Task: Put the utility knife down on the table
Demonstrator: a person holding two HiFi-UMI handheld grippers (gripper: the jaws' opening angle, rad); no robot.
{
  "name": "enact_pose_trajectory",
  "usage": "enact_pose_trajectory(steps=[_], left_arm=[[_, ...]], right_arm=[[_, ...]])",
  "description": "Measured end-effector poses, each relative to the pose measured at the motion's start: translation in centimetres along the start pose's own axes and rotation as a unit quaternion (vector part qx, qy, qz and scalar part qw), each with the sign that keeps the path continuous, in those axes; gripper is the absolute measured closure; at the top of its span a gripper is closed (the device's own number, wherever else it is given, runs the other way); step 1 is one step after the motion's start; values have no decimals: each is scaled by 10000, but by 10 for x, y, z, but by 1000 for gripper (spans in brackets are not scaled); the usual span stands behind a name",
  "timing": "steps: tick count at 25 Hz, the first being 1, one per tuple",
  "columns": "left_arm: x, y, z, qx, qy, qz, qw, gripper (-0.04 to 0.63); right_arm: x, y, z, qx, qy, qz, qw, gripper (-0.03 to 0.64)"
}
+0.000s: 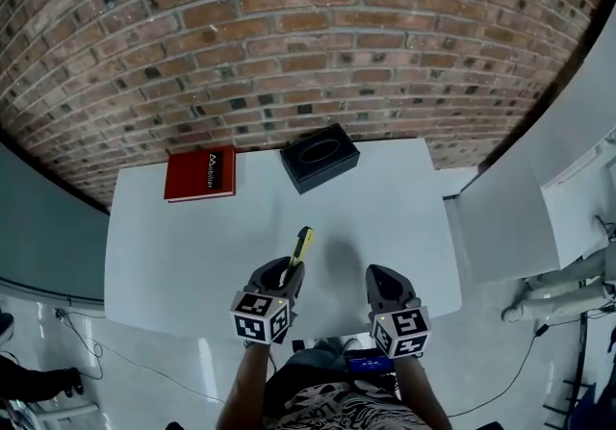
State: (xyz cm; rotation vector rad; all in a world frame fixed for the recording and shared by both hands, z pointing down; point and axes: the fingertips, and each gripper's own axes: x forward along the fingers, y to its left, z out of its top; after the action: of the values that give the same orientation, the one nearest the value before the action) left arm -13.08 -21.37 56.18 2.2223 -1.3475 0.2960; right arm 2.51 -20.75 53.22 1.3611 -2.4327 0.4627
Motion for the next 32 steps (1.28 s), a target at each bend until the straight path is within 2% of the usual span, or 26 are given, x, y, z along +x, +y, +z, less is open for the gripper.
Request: enact_pose_trajectory(steps=[8, 13, 24, 32], left_arm=[[20, 8, -29, -82, 402, -47, 9991, 475], [34, 6, -56, -3, 773, -28, 9970, 476], [60, 21, -110, 255, 1512, 267, 9878, 474], [66, 21, -139, 426, 1883, 366, 9805, 474]], right_arm=[[10, -4, -25, -92, 406, -102, 9991, 617], [10, -11, -38, -77, 595, -180, 9980, 617], [9, -21, -68, -1, 993, -239, 9948, 617], [0, -25, -83, 11, 1109, -266, 9935, 617]])
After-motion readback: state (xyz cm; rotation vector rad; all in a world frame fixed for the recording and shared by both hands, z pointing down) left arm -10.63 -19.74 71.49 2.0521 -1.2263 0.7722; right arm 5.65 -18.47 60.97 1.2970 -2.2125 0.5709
